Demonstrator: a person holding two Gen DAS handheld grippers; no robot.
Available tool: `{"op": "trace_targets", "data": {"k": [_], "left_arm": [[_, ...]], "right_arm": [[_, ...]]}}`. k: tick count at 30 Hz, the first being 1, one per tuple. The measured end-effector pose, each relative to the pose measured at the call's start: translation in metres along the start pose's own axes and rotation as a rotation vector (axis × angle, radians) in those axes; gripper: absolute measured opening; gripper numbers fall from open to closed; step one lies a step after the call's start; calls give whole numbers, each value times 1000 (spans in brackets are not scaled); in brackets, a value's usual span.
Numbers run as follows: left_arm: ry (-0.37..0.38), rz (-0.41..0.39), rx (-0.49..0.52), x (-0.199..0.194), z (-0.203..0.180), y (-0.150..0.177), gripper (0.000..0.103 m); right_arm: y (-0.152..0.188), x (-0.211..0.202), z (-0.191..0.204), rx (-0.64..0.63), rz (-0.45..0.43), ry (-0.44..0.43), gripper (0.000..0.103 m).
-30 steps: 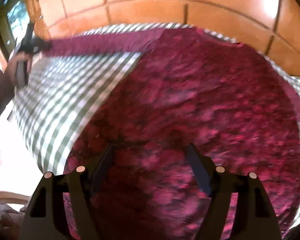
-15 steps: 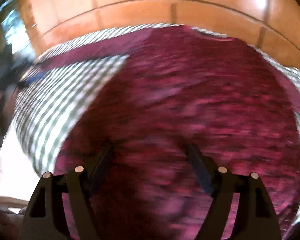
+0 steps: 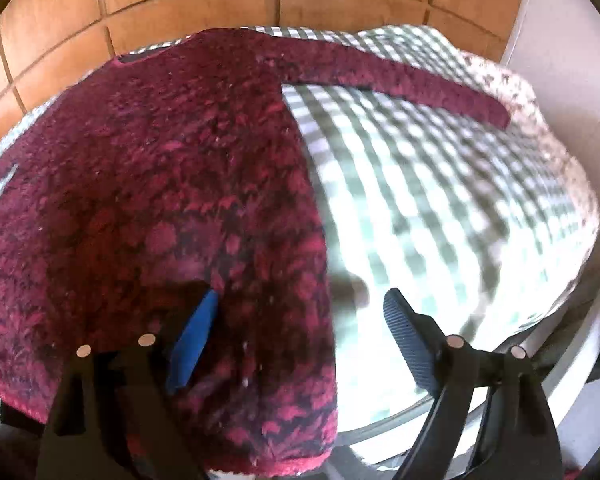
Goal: Fold small clothes
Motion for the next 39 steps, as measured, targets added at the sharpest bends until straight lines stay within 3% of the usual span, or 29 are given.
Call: {"op": "trace_targets", "data": {"k": [1,4,7,11,13,15,17,18,20,22,24,29,34,39], "left_arm": [[-7,-20,11,-4,-1,-3,8],[-10,-59,88,-15,-19,-12,7],[-17,-85,141,-21,-29,-22,6],[-38,-79,167,-38,-34,-13,5],[-71,-29,162,-39,-25,1,5],[-154,18,194,-27,-13,13,6],[-201,57,156,-20,-1,12,9],[-220,44,158,-21,1,7,13],[-226,-2,187,-30,-5,-7,23],[-234,-73,217,-36,-12,-28,54],[-249,-136,252,-33,-19,-46,62],[-280,-157,299,4,-36,-72,63],[-295,-148,341,49,-50,-84,63],[-370,-78,356,83,-38,-80,63]], "right_arm": [[-2,0,3,11,8,-42,54],[-8,-2,19,-43,19,-115,22],[-17,-14,24,-60,21,-162,17],[-25,-54,22,-107,-30,-205,17],[-13,-49,19,-135,13,-173,17],[0,-35,19,-124,70,-174,17],[7,-26,22,-111,100,-163,21],[5,-25,22,-89,105,-177,23],[-6,-24,15,-36,98,-200,42],[-19,-25,3,13,61,-192,49],[-42,-19,-21,141,18,-189,50],[-95,21,-92,461,-76,-131,53],[-135,81,-167,744,-122,-78,53],[-152,148,-228,966,-113,-19,45]]}}
Point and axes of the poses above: each gripper's, at about its wrist camera, not at the fingertips, and x roughly the way its jaws point, z to its left, y to its underside, the point moved 4 cm from there along x, roughly the way its jaws point, and after that the axes turned 13 degrees about -z, right-handed, at the moved point
